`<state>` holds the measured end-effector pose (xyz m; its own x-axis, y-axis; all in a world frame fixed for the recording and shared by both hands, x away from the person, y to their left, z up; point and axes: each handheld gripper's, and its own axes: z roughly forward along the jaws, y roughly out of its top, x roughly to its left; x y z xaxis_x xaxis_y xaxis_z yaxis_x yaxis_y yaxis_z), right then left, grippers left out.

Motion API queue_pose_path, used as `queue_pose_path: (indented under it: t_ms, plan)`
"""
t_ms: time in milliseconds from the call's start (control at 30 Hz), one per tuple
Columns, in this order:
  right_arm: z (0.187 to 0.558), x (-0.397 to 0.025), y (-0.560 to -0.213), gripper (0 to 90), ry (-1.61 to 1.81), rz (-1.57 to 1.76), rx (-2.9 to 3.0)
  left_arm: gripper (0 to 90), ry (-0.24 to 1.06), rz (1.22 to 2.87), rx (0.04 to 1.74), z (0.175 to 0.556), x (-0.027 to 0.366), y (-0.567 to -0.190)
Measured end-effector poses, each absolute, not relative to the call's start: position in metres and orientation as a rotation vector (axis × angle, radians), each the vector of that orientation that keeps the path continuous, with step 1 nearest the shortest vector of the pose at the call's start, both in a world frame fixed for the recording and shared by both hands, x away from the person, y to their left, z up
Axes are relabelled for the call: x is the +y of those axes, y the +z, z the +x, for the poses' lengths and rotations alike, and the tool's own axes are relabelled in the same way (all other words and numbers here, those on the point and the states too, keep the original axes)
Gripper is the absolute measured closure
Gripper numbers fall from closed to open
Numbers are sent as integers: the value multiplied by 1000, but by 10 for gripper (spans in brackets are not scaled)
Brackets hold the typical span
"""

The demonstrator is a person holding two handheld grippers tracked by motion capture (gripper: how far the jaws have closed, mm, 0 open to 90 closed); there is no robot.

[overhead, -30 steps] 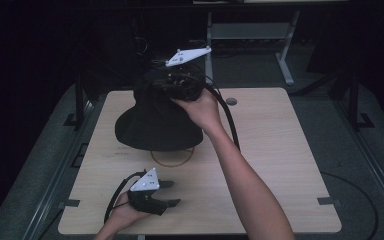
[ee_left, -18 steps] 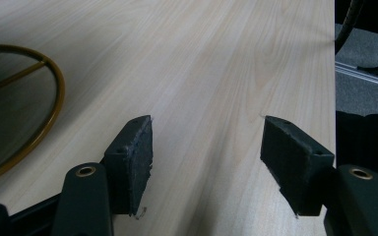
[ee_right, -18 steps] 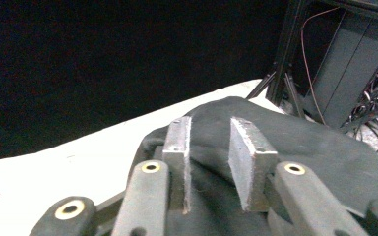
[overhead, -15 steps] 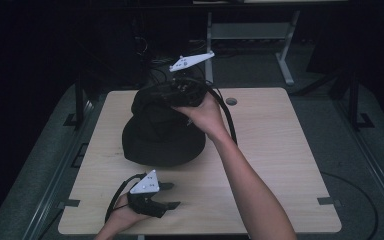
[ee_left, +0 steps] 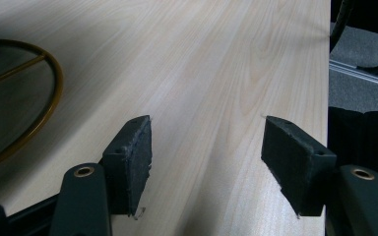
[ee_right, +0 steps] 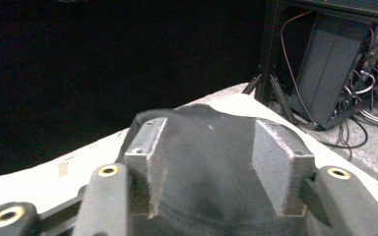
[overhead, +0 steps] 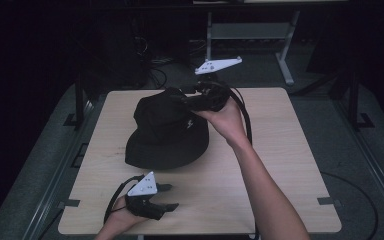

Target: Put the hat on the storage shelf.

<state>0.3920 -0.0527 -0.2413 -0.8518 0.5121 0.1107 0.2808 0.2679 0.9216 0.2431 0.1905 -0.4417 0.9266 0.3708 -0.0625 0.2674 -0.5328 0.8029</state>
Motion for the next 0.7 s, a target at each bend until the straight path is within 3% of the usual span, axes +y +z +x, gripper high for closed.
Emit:
queue_pose_path:
  t_ms: [467,700]
  plan:
    - [389,-101,-261,297,1602,856,2291,332,148,2149,478,243,192,-443]
    - [387,-116,-271,270,1594,905,2282,311,144,2148,487,243,193,-443]
